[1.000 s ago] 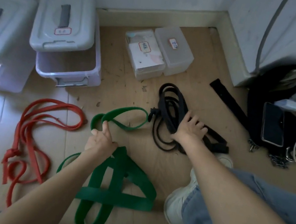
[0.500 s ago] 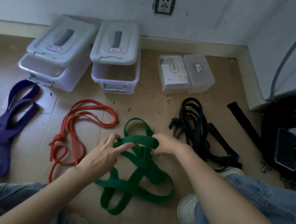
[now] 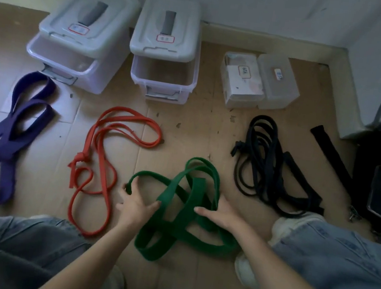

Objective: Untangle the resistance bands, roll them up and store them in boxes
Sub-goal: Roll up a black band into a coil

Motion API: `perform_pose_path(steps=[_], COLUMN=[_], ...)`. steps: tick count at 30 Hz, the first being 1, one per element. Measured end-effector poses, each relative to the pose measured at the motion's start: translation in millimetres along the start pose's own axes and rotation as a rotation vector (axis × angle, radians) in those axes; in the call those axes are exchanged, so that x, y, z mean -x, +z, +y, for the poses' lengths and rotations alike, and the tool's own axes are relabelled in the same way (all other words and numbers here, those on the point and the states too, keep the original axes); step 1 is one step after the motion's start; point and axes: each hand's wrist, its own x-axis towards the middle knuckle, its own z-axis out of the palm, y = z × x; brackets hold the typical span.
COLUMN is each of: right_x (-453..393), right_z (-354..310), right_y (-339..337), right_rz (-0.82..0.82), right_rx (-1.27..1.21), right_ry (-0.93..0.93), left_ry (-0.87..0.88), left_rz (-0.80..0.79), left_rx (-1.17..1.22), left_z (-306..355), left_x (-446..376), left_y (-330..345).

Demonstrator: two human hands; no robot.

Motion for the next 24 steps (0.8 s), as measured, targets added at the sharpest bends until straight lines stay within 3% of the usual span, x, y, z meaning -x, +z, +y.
perform_pose_path(steps=[2, 3, 6, 12, 14, 16, 18, 21, 24], right_x=[0.0, -0.3, 3.2, -11.4, -18.5, -23.8, -29.1, -31.0, -30.3], right_z=[1.0, -1.3, -15.8, -49.7, -57.8, -62.3, -62.3, -60.1, -52.7], right_y=[16.9, 25.2, 45.0, 5.8, -4.5, -6.1, -7.9, -13.4, -7.8], right_rz=[0.046, 0.033, -0.001, 0.228, 0.187, 0.028, 0.080, 0.328, 0.274], right_rx=[0.066, 0.034, -0.169, -0.539, -0.555, -0.386, -0.278, -0.477, -0.506], right_ry=[-0.026, -0.037, -0.126, -0.101, -0.083, -0.018, 0.083, 0.156, 0.069], left_ry=[-0.021, 0.005, 0.128, 0.272, 0.280, 0.288, 0.291, 0.192, 0.178], left_rz=[0.038, -0.017, -0.248, -0.384, -0.408, -0.373, -0.283, -0.243, -0.317], left_rx=[0.247, 0.294, 0.288, 0.438, 0.358, 0.093, -0.140, -0.081, -0.041], left_z=[2.5, 6.4, 20.9, 71.1, 85.0, 85.5, 72.7, 49.1, 35.3], left_x=[-0.8, 2.2, 10.8, -27.5, -38.5, -42.3, -41.3, -38.3, -34.9], left_y=[9.0, 15.2, 36.1, 4.6, -6.8, -10.9, -9.6, -5.2, -0.8])
